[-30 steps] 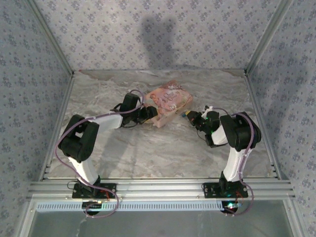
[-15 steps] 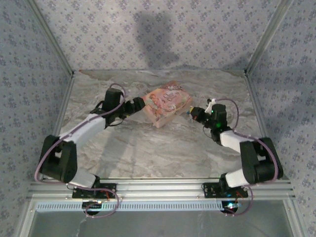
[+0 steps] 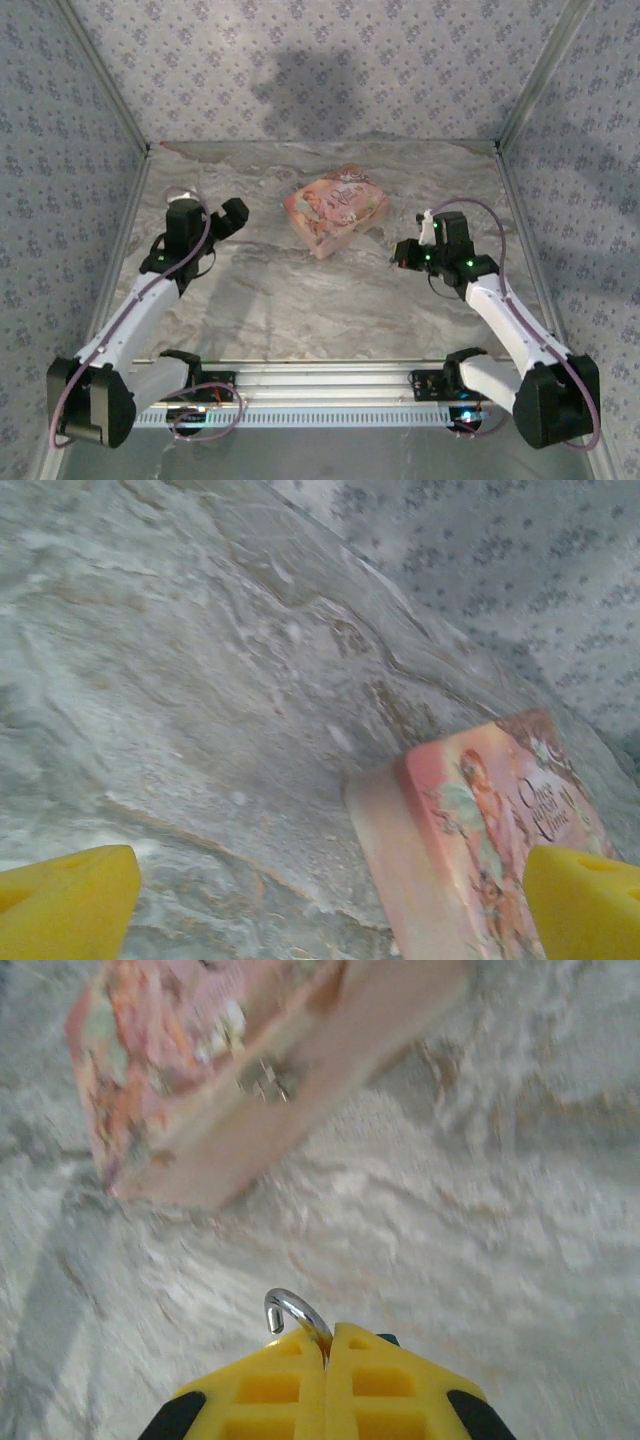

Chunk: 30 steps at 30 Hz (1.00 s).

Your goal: Unlock a padlock with a key

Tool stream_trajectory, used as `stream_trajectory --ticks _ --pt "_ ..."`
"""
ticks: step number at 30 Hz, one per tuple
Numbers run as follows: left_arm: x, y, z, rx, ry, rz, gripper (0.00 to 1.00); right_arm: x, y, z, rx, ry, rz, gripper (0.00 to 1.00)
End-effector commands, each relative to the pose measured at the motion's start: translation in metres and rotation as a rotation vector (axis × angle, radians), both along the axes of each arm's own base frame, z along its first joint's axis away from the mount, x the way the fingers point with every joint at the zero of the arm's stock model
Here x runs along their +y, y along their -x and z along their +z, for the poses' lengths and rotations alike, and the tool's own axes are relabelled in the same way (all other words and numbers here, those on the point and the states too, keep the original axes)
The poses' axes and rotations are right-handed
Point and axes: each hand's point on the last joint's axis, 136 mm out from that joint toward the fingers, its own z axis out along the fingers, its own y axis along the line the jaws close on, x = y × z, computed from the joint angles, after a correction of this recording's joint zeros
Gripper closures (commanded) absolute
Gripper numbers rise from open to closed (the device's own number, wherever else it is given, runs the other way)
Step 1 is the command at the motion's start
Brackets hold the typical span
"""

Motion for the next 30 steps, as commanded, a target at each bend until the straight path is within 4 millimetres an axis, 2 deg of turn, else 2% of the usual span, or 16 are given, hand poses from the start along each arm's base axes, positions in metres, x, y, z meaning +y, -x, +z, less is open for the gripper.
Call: stream_trajectory --ticks 1,6,10,20,26,30 --pt "0.022 0.001 0.006 -0.053 -0.013 0.091 0.02 -0.015 0.045 -0.022 0.183 0.093 0.003 1.0" --pt "0.031 0.004 0.002 -0.047 -0.007 0.118 0.02 -0.024 0.073 -0.047 0.298 0.142 -0.002 1.0" --pt "0.031 0.006 -0.002 -0.034 -0.004 0.118 0.02 -0.022 0.08 -0.067 0.353 0.147 0.016 1.0" --pt "0.029 0.007 -0.006 -0.014 0.016 0.114 0.02 -0.004 0.077 -0.093 0.424 0.112 0.076 1.0" --pt "0.026 0.003 -0.012 0.016 0.022 0.102 0.02 0.008 0.068 -0.103 0.427 0.081 0.104 1.0" --pt "0.023 0.0 -0.013 0.029 0.025 0.087 0.02 0.009 0.062 -0.104 0.412 0.078 0.098 0.91"
